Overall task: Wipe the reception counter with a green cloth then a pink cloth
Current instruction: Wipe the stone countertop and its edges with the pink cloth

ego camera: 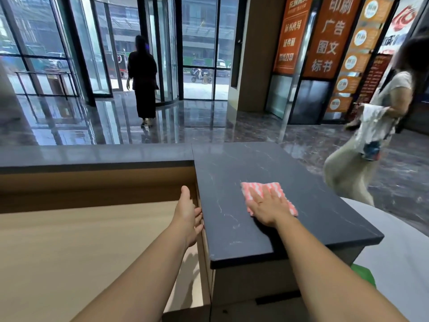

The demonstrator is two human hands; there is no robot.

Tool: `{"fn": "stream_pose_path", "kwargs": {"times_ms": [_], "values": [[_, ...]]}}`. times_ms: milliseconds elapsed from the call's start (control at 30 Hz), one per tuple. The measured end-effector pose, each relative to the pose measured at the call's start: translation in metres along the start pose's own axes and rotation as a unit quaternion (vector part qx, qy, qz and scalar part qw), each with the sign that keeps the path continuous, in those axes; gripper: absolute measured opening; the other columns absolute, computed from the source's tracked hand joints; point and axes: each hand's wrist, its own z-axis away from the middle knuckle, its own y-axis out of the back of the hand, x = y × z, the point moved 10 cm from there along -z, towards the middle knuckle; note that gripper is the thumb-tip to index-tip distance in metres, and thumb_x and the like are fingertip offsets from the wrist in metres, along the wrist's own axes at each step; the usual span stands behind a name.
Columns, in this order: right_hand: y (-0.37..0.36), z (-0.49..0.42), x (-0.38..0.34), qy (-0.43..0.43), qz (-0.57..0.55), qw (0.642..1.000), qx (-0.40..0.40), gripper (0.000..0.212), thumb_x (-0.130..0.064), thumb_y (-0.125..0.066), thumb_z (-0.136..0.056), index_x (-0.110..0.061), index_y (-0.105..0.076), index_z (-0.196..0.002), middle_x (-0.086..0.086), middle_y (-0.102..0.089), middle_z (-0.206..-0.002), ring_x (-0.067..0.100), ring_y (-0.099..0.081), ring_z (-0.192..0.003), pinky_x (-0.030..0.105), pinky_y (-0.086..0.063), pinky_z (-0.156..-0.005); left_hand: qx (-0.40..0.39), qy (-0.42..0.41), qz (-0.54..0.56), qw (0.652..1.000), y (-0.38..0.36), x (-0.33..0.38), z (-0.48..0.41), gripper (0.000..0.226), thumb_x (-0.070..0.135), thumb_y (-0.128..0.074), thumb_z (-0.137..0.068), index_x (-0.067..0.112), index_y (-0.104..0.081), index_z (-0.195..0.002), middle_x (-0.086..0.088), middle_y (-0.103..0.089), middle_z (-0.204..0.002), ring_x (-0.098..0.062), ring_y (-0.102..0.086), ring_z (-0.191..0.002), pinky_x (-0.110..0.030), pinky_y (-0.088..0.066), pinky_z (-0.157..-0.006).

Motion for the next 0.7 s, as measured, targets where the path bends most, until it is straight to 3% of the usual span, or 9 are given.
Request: {"fn": "stream_pose_path", "kwargs": {"times_ms": [133,300,567,700], "values": [[0.009,0.009,0.033,-0.055,-0.034,0.998,-0.001,0.055,-0.05,-0.012,-0.102,-0.043,0.004,-0.153,0.003,0.012,-0.163,0.023,0.014,-0.15,0.045,0.01,-0.118,-0.003,0.005,-0.015,1.0,0.002,0.0,0.006,0.079,0.065,-0.029,-0.094,0.011,-0.027,-0.151,-0.011,-0.042,-0.149,-0.027,-0.043,-0.134,-0.046,-0.036,-0.111],[-0.003,0.008,0.019,-0.074,-0.056,0.996,0.001,0.055,-0.046,-0.013,-0.101,-0.045,0.008,-0.152,0.007,0.017,-0.162,0.028,0.019,-0.148,0.049,0.015,-0.116,-0.007,0.002,-0.02,1.0,0.005,-0.003,0.011,0.078,0.065,-0.03,-0.094,0.011,-0.027,-0.15,-0.008,-0.042,-0.149,-0.024,-0.041,-0.136,-0.046,-0.035,-0.112],[-0.025,0.046,-0.092,0.035,-0.029,0.999,0.007,0.054,-0.042,-0.011,-0.104,-0.04,0.012,-0.153,0.008,0.018,-0.162,0.031,0.022,-0.147,0.05,0.018,-0.115,-0.024,0.007,-0.015,1.0,0.006,-0.011,0.022,0.076,0.064,-0.026,-0.095,0.011,-0.026,-0.15,-0.007,-0.041,-0.15,-0.024,-0.039,-0.138,-0.044,-0.031,-0.113],[-0.04,0.069,-0.143,0.103,0.024,0.994,0.011,0.055,-0.047,-0.014,-0.104,-0.041,0.009,-0.153,0.006,0.018,-0.162,0.032,0.022,-0.147,0.05,0.015,-0.116,-0.051,0.018,0.012,0.998,-0.002,-0.016,0.03,0.079,0.068,-0.024,-0.093,0.011,-0.038,-0.146,-0.012,-0.045,-0.146,-0.03,-0.044,-0.132,-0.043,-0.035,-0.112]]}}
